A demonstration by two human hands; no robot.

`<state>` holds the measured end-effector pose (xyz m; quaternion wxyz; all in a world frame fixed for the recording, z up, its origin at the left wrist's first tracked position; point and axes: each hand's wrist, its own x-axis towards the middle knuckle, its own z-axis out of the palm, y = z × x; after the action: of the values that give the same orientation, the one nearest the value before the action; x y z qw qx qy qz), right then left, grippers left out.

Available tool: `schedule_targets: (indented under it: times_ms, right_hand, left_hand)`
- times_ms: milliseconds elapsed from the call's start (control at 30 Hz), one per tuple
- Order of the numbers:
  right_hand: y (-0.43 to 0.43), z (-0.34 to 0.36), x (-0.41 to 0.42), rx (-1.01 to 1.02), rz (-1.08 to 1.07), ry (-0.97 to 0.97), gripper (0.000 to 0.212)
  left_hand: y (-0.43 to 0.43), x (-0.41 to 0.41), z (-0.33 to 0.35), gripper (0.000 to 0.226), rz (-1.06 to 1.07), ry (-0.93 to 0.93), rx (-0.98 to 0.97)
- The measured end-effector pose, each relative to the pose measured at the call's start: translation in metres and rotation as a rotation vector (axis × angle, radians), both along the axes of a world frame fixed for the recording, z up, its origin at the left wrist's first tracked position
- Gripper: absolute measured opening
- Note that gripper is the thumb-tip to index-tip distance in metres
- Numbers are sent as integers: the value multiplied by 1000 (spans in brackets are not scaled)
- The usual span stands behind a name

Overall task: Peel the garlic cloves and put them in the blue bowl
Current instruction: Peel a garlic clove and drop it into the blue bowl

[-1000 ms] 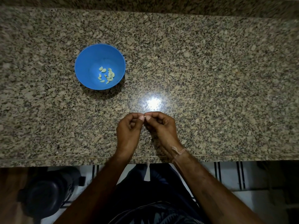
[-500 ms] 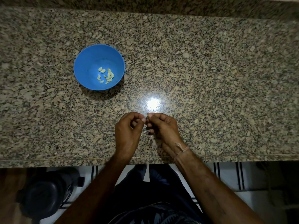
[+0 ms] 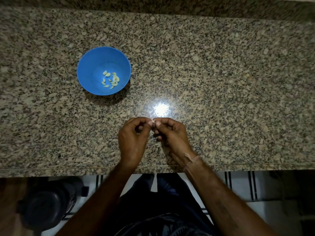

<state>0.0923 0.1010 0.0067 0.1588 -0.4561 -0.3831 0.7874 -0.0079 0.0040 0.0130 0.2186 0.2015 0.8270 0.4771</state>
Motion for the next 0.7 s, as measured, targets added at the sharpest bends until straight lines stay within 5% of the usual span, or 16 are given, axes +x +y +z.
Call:
schedule_targets:
  times_ms: [400, 700]
  right_hand:
    - [-3, 6, -4, 138, 25, 15, 11]
    - [-2, 3, -4, 124, -6, -7, 13]
  left_hand:
    - [2, -1, 1, 21, -46, -240, -2]
    - [3, 3, 2, 16, -29, -206, 4]
